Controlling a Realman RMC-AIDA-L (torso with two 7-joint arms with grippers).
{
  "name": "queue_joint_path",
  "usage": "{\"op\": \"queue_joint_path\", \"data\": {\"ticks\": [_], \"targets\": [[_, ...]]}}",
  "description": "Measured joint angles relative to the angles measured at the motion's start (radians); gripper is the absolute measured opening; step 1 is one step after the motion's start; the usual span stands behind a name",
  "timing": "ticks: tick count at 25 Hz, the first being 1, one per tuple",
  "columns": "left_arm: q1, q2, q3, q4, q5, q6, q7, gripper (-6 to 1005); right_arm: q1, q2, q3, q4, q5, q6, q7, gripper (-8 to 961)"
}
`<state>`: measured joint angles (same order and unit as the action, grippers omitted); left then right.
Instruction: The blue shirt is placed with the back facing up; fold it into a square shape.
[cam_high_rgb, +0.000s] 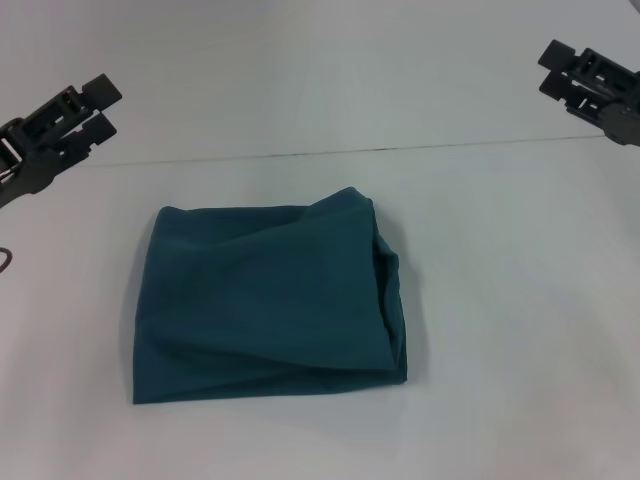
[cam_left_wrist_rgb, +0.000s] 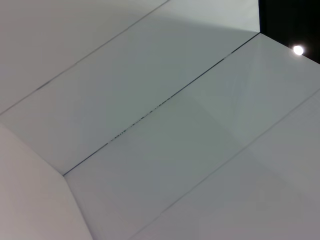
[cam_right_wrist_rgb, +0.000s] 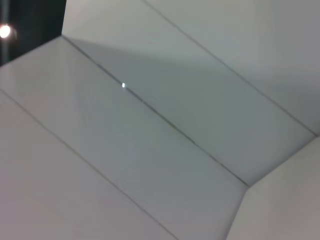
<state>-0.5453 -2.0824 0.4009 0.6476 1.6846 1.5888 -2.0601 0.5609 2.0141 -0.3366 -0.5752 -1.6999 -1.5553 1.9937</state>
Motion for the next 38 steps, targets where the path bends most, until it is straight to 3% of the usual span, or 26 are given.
{"op": "queue_joint_path", "data": {"ticks": [38], "targets": [[0.024, -0.005, -0.005, -0.005, -0.027, -0.012, -0.003, 920, -0.013, 0.003, 0.002, 0.005, 0.011, 0.010, 0.006, 764]]}}
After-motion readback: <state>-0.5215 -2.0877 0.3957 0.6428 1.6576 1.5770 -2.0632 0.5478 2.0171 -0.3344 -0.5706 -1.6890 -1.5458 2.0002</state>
